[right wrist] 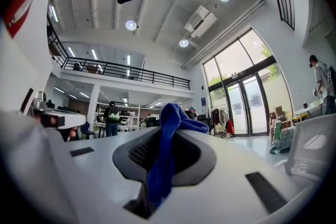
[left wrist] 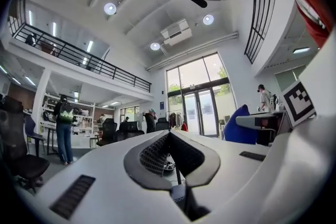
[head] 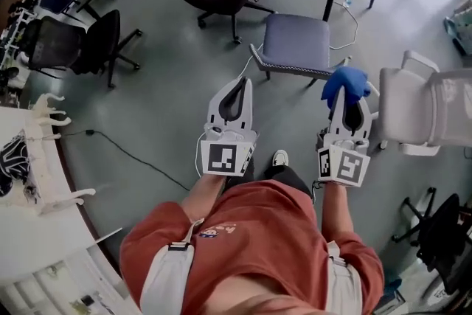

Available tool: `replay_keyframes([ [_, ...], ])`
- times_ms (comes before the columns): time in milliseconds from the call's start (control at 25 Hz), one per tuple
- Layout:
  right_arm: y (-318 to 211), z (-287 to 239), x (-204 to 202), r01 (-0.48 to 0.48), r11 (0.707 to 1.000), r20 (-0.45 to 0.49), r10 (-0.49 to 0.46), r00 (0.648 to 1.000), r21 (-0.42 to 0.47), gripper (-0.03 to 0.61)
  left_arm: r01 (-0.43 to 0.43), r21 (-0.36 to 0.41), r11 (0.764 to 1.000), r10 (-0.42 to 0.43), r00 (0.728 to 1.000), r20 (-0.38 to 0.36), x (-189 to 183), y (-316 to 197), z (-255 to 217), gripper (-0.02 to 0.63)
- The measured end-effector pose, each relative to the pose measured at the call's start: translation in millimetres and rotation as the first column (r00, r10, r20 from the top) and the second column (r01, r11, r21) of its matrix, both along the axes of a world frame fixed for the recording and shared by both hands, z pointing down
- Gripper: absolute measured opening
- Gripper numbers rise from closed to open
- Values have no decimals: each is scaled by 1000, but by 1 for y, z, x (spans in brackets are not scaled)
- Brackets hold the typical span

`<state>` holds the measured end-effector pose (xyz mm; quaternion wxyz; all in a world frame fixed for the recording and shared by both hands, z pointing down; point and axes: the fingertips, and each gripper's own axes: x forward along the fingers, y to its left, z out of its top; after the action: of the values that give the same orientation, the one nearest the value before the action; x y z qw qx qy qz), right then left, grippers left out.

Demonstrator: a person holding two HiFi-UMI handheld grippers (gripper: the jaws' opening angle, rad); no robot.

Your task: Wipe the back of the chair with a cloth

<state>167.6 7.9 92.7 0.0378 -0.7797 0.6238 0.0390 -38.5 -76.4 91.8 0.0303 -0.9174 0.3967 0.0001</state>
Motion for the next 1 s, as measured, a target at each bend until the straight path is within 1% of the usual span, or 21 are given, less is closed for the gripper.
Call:
replay_keyframes([
  [120, 1, 13, 9, -36, 999, 6, 36, 999, -4, 58, -51, 4, 999, 51, 999, 18, 22, -9, 14, 14],
  [200, 3, 14, 10, -70, 998, -3, 70, 998, -6, 58, -98, 9, 995, 98, 995, 12, 32, -15, 16, 14],
  [280, 7, 17, 6, -97, 995, -8, 97, 995, -7, 58, -143, -12, 990, 143, 990, 7, 40, -17, 24, 14],
  [360, 11, 25, 7, -116, 993, -1, 116, 993, -8, 57, -185, -43, 982, 186, 982, 21, 51, -17, 39, 14],
  [440, 15, 34, 11, -134, 991, 12, 134, 991, -6, 57, -217, -44, 975, 218, 975, 43, 64, -15, 53, 14],
  [520, 21, 43, 14, -143, 990, 49, 143, 989, -1, 57, -226, -44, 973, 228, 972, 56, 71, -10, 62, 14],
  [600, 23, 51, 16, -142, 990, 74, 142, 987, -9, 57, -222, -53, 974, 225, 973, 46, 72, -8, 67, 14],
  [680, 23, 56, 16, -134, 991, 74, 135, 988, -21, 57, -217, -57, 974, 219, 975, 28, 69, -8, 69, 14],
  [840, 22, 72, 15, -103, 993, 78, 107, 991, -48, 57, -216, -65, 974, 219, 975, 35, 65, -6, 83, 14],
  [960, 23, 95, 17, -91, 992, 75, 97, 992, -84, 57, -238, -75, 968, 241, 970, 24, 69, -1, 102, 14],
  [1000, 25, 105, 17, -89, 991, 74, 96, 993, -97, 57, -253, -65, 965, 255, 967, 26, 71, 1, 109, 14],
])
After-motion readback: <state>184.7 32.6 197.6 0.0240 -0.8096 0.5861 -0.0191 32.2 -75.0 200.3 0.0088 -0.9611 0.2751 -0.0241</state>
